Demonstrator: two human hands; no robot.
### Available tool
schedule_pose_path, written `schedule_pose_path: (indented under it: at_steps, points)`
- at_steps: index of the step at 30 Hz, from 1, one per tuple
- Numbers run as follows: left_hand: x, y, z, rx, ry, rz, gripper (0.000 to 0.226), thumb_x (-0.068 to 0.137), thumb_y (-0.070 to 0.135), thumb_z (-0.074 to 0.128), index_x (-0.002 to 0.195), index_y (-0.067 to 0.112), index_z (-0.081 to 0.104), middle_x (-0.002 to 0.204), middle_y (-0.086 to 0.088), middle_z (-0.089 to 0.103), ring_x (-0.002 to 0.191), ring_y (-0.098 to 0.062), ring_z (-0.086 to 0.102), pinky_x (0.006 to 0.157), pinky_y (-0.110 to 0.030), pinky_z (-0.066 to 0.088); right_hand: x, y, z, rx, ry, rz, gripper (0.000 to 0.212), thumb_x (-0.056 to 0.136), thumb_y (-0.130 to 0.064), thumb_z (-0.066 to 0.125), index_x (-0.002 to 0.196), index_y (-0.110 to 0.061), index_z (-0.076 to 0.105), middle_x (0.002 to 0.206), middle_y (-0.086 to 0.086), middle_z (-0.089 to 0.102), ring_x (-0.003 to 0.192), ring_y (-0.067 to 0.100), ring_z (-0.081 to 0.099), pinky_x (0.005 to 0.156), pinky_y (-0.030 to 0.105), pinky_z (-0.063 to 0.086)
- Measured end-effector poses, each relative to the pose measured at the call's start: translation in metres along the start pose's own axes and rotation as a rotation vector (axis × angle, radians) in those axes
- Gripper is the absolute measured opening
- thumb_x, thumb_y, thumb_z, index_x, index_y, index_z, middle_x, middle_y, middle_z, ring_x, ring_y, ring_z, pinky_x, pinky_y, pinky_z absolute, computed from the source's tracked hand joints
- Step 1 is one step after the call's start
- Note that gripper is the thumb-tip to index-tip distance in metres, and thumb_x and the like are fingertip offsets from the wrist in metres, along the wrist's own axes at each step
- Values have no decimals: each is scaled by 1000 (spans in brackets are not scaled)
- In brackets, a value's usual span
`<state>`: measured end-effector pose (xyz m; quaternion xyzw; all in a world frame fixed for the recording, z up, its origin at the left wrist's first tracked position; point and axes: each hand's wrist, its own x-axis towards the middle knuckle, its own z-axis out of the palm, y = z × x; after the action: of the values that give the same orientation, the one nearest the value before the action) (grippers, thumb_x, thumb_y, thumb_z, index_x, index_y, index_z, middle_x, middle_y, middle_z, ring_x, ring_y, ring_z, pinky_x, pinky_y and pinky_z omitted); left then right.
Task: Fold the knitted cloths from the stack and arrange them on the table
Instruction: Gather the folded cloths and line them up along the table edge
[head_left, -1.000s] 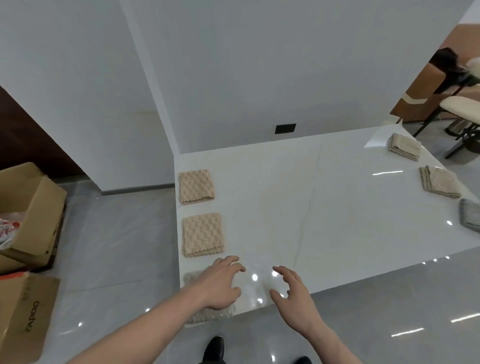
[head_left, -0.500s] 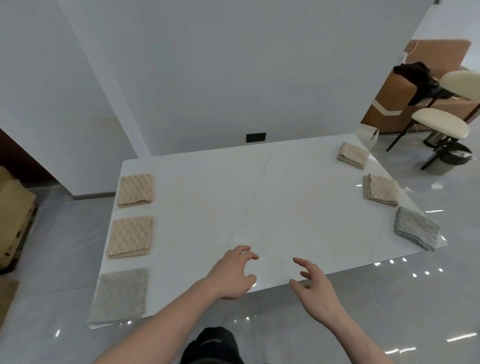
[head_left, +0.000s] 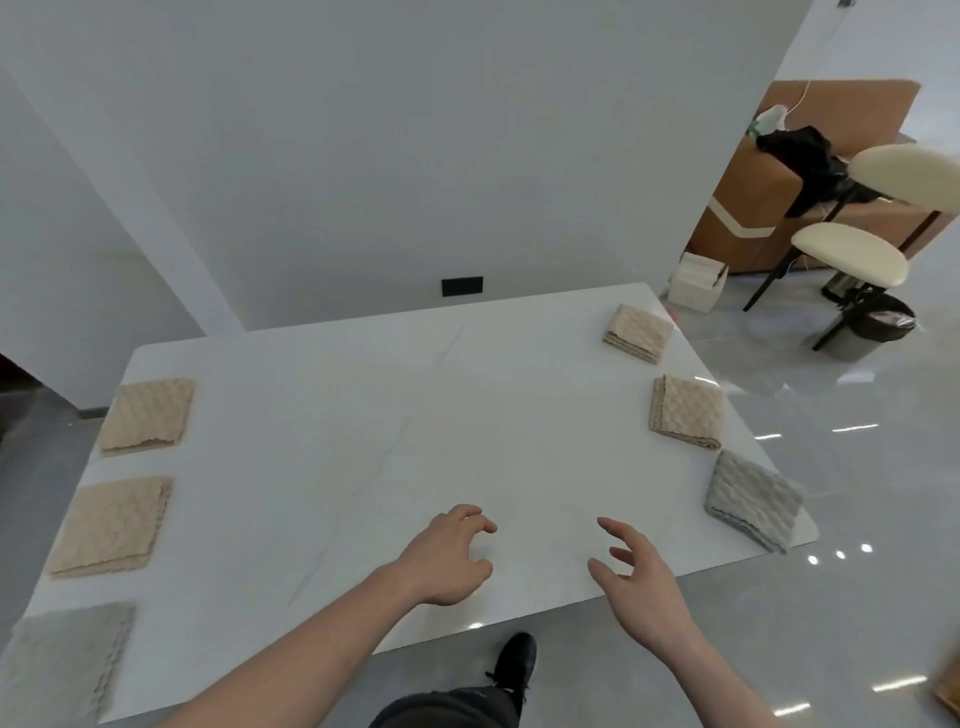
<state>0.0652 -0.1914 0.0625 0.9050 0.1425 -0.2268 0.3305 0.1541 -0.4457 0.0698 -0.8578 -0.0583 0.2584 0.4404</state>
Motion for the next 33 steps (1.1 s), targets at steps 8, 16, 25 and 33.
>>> schedule_pose_path:
  at_steps: [8, 16, 25, 33]
  points:
    - [106, 116, 35, 39, -133, 74, 58, 92, 32, 53, 149, 29, 42, 164, 7, 23, 147, -20, 28, 118, -37, 32, 57, 48, -115, -31, 85, 87, 46, 92, -20, 66, 131, -41, 54, 135, -16, 52, 120, 6, 54, 81, 26, 48]
    - [173, 208, 68, -33, -91, 20, 57, 91, 32, 54, 148, 27, 45, 162, 5, 27, 145, -22, 31, 117, -37, 32, 132, 93, -195, -73, -11, 84, 45, 89, -16, 70, 130, -33, 58, 126, -2, 61, 113, 13, 59, 83, 33, 48]
    - [198, 295, 138, -272, -9, -217, 57, 92, 29, 53, 148, 26, 44, 159, 7, 29, 142, -18, 35, 117, -33, 32, 202, 155, -306, -235, -192, 31, 48, 83, -11, 72, 122, -33, 56, 130, -4, 58, 108, 12, 61, 91, 41, 55]
    - [221, 324, 164, -366, -16, -314, 60, 91, 30, 52, 149, 24, 43, 157, 3, 32, 140, -19, 40, 116, -34, 35, 237, 168, -334, -295, -231, 52, 48, 89, -20, 70, 134, -24, 53, 134, -3, 54, 114, 16, 56, 83, 32, 50]
